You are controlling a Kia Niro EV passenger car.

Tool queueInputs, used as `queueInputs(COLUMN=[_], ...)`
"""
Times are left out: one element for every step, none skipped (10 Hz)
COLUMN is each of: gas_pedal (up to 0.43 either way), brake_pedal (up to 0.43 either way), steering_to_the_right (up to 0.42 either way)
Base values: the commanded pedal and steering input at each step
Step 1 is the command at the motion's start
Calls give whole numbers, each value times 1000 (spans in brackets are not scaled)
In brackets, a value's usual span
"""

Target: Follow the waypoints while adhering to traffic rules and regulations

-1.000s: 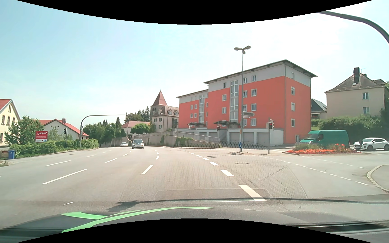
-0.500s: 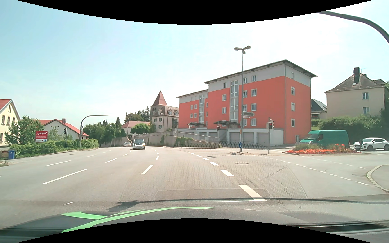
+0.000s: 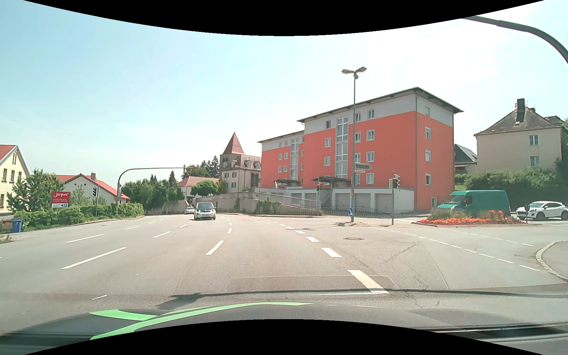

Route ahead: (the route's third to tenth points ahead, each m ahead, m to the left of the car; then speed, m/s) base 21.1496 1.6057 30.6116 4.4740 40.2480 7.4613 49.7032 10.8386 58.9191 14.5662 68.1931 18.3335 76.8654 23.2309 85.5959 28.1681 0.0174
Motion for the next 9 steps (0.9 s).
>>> queueInputs(gas_pedal=[0,0,0,0,0,0,0,0,0], brake_pedal=[250,250,250,250,250,250,250,250,250], steering_to_the_right=[3,3,3,3,3,3,3,3,3])
